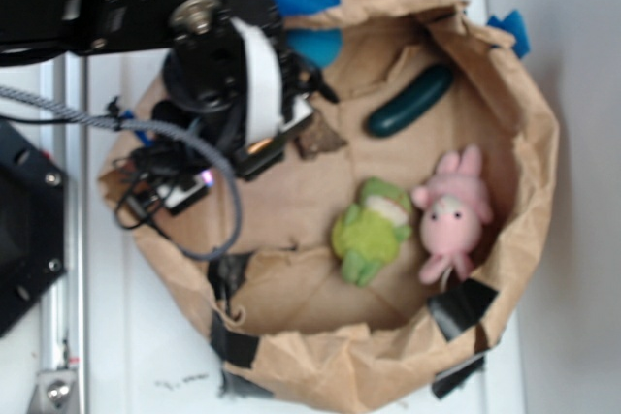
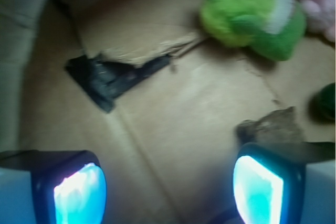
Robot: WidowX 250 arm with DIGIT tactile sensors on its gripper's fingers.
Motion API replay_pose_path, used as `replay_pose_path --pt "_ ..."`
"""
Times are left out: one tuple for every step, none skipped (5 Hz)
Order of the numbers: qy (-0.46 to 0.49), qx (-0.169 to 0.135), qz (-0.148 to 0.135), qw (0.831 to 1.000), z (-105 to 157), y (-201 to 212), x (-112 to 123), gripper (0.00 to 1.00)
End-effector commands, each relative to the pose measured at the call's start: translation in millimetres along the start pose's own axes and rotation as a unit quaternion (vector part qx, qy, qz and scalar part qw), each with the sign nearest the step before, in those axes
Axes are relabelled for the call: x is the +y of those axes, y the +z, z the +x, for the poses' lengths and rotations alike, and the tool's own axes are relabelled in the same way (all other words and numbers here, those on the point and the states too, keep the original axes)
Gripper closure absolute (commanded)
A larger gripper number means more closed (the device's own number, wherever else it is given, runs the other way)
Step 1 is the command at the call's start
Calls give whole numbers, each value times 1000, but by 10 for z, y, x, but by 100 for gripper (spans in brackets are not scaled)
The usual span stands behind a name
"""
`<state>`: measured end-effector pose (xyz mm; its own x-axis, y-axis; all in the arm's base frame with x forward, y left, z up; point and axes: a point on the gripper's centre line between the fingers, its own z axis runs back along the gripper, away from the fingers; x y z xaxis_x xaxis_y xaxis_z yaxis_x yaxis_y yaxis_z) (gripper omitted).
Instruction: Grab the rock.
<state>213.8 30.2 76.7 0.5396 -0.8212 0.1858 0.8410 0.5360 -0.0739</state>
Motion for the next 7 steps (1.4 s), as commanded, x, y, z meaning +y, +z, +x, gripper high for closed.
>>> replay_pose_path --pt "15 1 32 999 -37 139 379 0" --pt "16 2 35 999 -33 178 522 0" --pt "13 6 36 999 -22 194 694 0" --pt "10 12 38 999 -16 166 915 0" --pt "7 16 33 999 18 92 1052 0" --pt "3 15 17 1000 38 3 1069 0" --pt "-5 21 12 1000 42 -36 1032 0"
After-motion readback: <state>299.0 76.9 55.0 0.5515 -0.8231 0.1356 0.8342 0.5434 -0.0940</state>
